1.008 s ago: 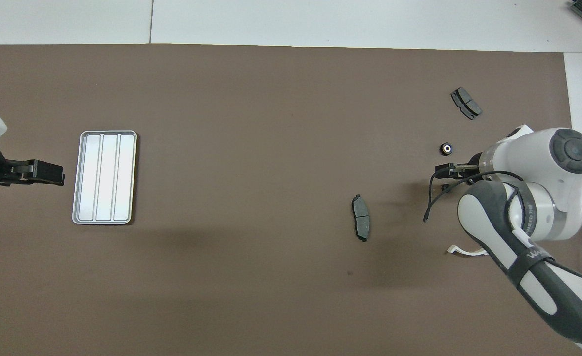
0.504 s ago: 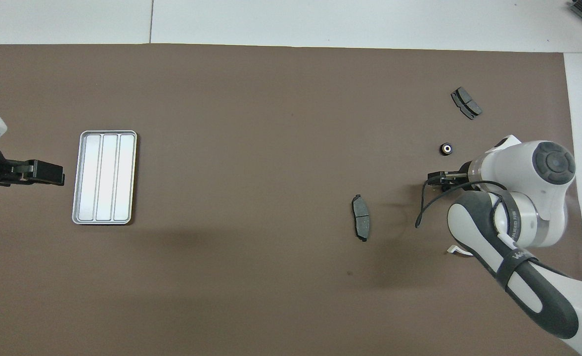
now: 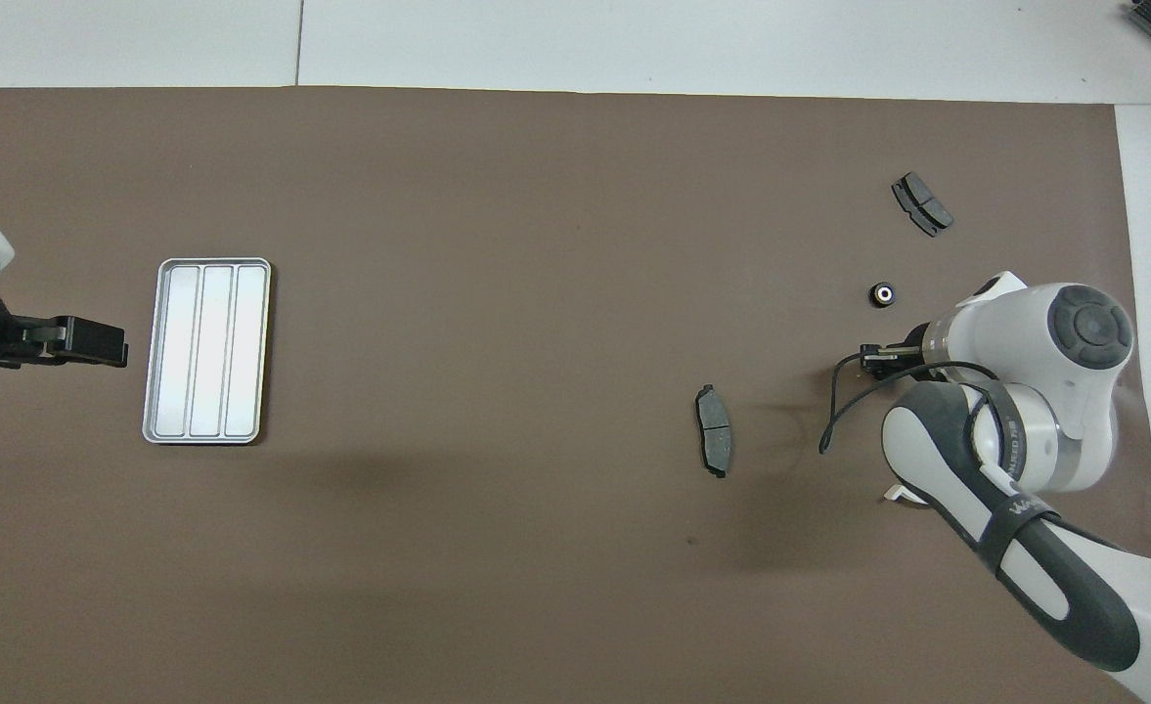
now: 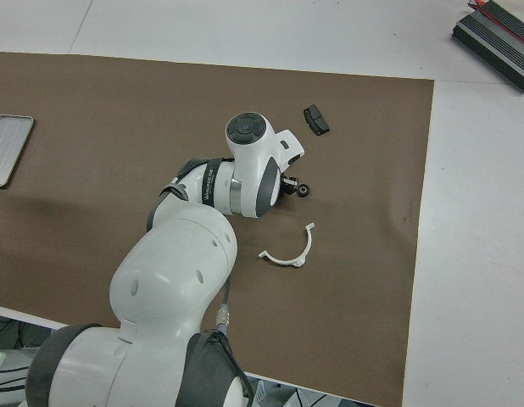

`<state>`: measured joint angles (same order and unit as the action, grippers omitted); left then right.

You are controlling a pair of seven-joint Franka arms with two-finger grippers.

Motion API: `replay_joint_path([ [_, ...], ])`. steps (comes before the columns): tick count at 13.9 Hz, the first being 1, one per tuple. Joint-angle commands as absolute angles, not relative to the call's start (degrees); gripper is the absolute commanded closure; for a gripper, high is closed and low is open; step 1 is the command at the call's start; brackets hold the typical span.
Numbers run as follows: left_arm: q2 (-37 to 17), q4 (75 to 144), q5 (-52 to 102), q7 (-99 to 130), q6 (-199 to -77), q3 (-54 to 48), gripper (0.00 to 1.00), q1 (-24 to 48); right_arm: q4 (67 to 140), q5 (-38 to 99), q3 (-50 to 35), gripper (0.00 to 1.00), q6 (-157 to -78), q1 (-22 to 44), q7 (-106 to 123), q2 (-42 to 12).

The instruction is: Pick bearing gear from pile to tray

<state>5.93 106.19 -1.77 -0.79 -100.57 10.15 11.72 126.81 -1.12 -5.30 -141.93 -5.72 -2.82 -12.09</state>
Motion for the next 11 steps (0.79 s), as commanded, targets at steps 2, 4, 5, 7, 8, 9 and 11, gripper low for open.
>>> replay_joint_path([
  [2, 7.91, 108.37, -2.99, -0.44, -101.34, 10.37, 0.00, 12.48, 127.18, -0.62, -5.71, 1.00, -140.80, -5.36, -4.30, -10.81],
  [4, 7.91, 108.37, -2.99, -0.44, -101.34, 10.37, 0.00, 12.48, 125.17, -0.44, -5.71, 1.00, -139.06, -2.74, -6.75, -10.63],
  [5, 7.91, 108.37, -2.99, -0.44, -101.34, 10.37, 0.00, 12.48, 123.42, -0.44, -5.71, 1.00, -136.95, -2.29, -8.68, -10.63],
  [7, 7.91, 108.37, -2.99, -0.44, -101.34, 10.37, 0.00, 12.48, 119.81, -0.44, -5.71, 1.00, -133.78, 1.04, -13.16, -10.90],
  [8, 7.91, 108.37, -2.99, -0.44, -101.34, 10.37, 0.00, 12.48, 118.75, -0.44, -5.71, 1.00, -133.33, 2.45, -16.14, -11.25],
  [9, 7.91, 108.37, -2.99, -0.44, -101.34, 10.37, 0.00, 12.48, 117.78, -0.44, -5.71, 1.00, -133.42, 4.46, -19.22, -11.42],
  [11, 7.91, 108.37, -2.99, -0.44, -101.34, 10.37, 0.00, 12.48, 115.85, -0.44, -5.71, 1.00, -133.51, 8.07, -26.07, -12.30],
])
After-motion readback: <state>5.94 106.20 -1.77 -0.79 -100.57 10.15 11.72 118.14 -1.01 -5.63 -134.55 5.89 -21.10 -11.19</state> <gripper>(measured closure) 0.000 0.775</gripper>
